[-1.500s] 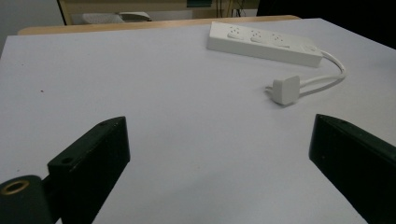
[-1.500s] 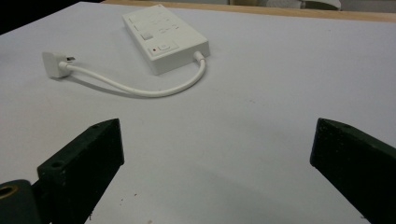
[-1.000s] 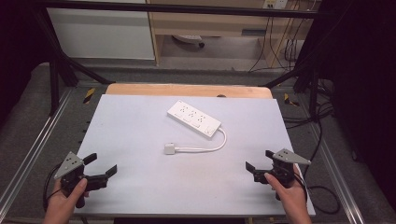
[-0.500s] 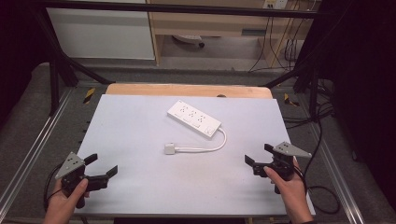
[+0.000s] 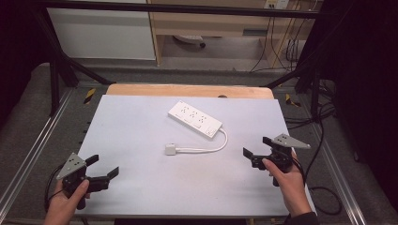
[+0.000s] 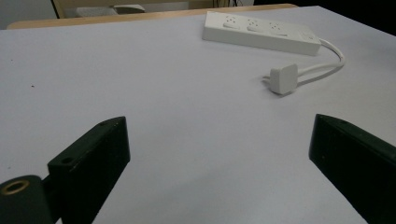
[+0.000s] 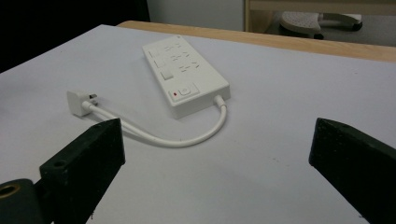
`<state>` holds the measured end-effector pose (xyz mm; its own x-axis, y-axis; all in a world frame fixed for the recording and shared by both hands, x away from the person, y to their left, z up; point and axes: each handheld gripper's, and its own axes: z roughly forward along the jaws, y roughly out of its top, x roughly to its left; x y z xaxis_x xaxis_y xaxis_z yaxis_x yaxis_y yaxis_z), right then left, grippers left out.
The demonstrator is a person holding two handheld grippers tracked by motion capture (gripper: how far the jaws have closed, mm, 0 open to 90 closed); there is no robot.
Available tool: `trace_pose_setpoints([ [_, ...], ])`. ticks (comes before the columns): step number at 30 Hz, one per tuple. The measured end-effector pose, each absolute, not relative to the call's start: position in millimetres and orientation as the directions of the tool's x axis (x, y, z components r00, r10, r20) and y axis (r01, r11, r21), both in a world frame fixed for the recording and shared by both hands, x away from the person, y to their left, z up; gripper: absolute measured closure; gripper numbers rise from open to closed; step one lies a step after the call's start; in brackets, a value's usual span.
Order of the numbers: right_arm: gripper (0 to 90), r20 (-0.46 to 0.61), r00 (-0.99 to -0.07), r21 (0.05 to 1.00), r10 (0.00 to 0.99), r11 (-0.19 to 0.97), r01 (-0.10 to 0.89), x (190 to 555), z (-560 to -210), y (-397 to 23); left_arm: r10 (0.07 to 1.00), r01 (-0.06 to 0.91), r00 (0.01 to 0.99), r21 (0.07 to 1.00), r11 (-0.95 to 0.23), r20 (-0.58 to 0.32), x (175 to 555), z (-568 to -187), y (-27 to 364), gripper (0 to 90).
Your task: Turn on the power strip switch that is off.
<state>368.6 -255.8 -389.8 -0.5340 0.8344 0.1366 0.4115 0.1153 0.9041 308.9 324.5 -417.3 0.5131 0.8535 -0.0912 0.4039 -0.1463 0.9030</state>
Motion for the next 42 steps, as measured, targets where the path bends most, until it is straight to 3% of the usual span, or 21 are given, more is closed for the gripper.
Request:
trace_pose_setpoints([
  [42, 3.8, 0.136, -0.577, 0.891, 0.805, 0.154, 0.426, 414.7, -372.7, -214.4, 0.849, 0.409, 0.522, 0.898, -0.162, -0.084, 309.5, -418.5, 323.3, 5.5],
])
